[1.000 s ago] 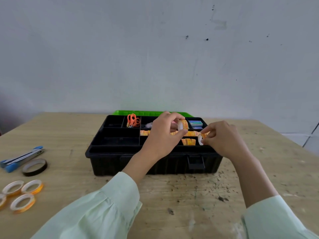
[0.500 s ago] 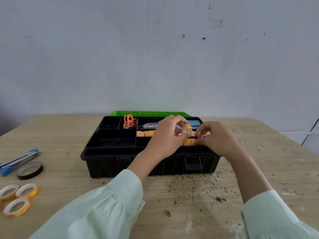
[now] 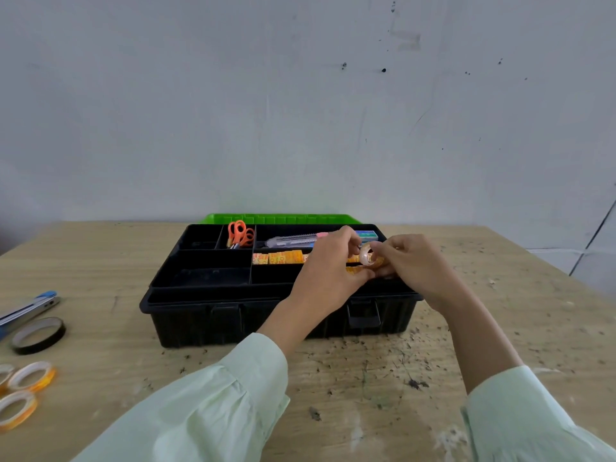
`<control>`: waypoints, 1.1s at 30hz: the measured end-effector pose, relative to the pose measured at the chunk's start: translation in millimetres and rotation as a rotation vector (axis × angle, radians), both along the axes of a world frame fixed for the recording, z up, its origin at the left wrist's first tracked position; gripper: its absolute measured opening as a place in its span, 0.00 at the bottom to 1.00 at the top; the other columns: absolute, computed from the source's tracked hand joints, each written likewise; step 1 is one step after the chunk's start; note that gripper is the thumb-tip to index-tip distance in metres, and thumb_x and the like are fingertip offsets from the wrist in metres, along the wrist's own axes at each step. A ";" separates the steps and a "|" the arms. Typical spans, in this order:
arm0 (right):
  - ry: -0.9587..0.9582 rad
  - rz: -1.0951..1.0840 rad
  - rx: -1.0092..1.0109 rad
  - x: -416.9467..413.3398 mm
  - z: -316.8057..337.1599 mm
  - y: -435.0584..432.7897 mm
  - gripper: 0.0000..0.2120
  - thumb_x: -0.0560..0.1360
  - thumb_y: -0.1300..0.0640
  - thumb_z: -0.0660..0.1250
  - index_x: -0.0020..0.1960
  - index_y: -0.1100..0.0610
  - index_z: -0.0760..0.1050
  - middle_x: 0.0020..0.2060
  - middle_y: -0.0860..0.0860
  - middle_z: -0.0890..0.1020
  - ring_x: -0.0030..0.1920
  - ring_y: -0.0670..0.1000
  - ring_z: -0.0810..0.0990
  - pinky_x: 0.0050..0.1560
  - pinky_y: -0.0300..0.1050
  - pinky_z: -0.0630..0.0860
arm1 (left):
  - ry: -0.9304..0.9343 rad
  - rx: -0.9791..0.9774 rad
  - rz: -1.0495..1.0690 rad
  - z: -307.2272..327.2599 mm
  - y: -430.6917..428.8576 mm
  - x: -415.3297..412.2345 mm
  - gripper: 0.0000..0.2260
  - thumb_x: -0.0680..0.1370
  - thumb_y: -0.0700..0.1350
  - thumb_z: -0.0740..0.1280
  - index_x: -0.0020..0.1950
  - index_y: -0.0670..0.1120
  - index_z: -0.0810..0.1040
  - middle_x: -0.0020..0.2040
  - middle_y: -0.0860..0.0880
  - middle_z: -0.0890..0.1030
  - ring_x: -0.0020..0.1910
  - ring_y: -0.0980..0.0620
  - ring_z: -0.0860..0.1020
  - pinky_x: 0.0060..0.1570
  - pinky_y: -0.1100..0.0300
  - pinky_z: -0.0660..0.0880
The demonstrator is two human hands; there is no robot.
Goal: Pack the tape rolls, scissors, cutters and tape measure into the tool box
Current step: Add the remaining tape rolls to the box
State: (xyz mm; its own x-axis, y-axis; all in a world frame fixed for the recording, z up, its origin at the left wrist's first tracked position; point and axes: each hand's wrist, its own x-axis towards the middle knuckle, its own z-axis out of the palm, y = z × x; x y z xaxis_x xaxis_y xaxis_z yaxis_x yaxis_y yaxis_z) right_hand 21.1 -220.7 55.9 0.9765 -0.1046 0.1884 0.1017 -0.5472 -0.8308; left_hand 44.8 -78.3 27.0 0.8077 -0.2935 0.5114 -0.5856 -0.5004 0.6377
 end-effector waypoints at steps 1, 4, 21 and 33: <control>0.009 -0.002 -0.002 0.2 0.5 0.0 0.14 0.78 0.52 0.65 0.41 0.62 0.81 0.34 0.55 0.86 0.39 0.55 0.86 0.52 0.54 0.81 | 0.000 0.025 0.018 -1.7 0.5 1.0 0.17 0.68 0.46 0.75 0.53 0.47 0.74 0.48 0.53 0.79 0.50 0.53 0.77 0.53 0.53 0.75; 0.017 0.007 0.010 -1.5 4.3 0.9 0.13 0.78 0.53 0.64 0.41 0.61 0.81 0.37 0.56 0.86 0.38 0.52 0.86 0.41 0.40 0.80 | 0.043 0.044 0.039 -0.8 0.2 3.5 0.15 0.69 0.46 0.74 0.51 0.49 0.74 0.45 0.55 0.81 0.50 0.52 0.77 0.54 0.48 0.74; 0.199 -0.061 -0.718 4.0 11.3 3.3 0.19 0.79 0.43 0.58 0.43 0.57 0.77 0.37 0.51 0.78 0.37 0.52 0.76 0.50 0.52 0.74 | 0.037 0.088 0.088 3.2 -4.0 3.6 0.09 0.69 0.44 0.71 0.46 0.49 0.74 0.38 0.55 0.81 0.46 0.53 0.75 0.53 0.48 0.74; 0.157 -0.095 -0.644 2.9 2.2 8.5 0.06 0.77 0.58 0.63 0.49 0.56 0.78 0.40 0.49 0.77 0.45 0.53 0.75 0.55 0.53 0.73 | 0.043 0.053 0.017 1.3 8.3 0.6 0.10 0.73 0.39 0.69 0.53 0.46 0.76 0.50 0.51 0.81 0.48 0.53 0.79 0.53 0.51 0.77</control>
State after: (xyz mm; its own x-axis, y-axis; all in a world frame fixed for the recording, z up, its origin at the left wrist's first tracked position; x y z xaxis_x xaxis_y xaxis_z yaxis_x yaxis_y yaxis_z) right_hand 24.0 -212.2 58.1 0.9895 -0.1063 0.0981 -0.0675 -0.9393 -0.3364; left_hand 45.4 -70.0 28.3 0.8335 -0.3055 0.4604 -0.5496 -0.5439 0.6342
